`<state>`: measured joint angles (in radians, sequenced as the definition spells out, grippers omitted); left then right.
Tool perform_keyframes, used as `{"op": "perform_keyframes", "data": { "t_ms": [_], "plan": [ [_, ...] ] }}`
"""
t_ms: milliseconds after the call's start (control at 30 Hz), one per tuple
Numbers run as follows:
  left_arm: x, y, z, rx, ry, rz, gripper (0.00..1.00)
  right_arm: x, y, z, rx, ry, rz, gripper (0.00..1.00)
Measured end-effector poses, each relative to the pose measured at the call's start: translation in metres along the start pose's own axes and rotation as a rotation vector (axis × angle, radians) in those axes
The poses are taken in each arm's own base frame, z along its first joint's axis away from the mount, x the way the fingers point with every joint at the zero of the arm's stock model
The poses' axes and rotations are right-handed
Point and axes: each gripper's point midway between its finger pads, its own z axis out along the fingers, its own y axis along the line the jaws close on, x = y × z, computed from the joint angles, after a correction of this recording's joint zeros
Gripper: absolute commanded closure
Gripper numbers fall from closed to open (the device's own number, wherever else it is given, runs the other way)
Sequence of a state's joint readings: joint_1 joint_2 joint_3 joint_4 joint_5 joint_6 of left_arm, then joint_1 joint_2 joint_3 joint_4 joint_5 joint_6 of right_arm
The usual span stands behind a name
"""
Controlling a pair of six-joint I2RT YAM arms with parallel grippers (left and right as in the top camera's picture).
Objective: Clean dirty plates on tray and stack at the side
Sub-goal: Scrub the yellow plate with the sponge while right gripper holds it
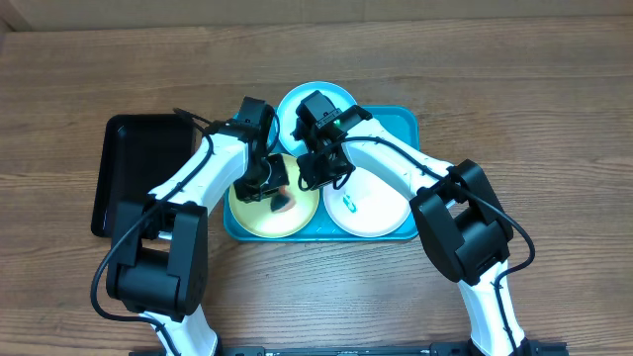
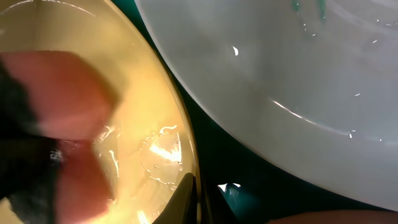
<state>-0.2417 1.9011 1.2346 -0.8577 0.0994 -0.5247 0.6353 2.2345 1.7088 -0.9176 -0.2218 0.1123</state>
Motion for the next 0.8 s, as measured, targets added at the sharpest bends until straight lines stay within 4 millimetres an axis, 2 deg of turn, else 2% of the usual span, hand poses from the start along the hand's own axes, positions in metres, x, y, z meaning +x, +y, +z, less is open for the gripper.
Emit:
{"op": "perform_keyframes", "data": {
  "t_ms": [267, 367, 500, 667, 800],
  "plan": [
    [0.01, 0.073, -0.012, -0.327, 0.023, -0.032, 0.96, 0.001, 0.001, 0.0, -0.007, 0.004, 0.003, 0.96],
    [0.008, 0.08, -0.02, -0.359, 0.022, -0.036, 0.96, 0.002, 0.005, 0.001, -0.018, 0.007, 0.003, 0.96],
    [-0.009, 0.065, -0.03, -0.302, -0.019, -0.045, 0.96, 0.004, 0.005, 0.001, -0.013, 0.014, 0.007, 0.96],
    [-0.04, 0.012, -0.03, -0.024, -0.098, -0.052, 0.96, 0.003, 0.002, 0.0, -0.008, 0.012, 0.013, 0.96],
    [-0.047, -0.018, -0.029, 0.116, -0.118, -0.045, 0.96, 0.003, 0.002, 0.0, -0.008, 0.012, 0.012, 0.96]
  ]
}}
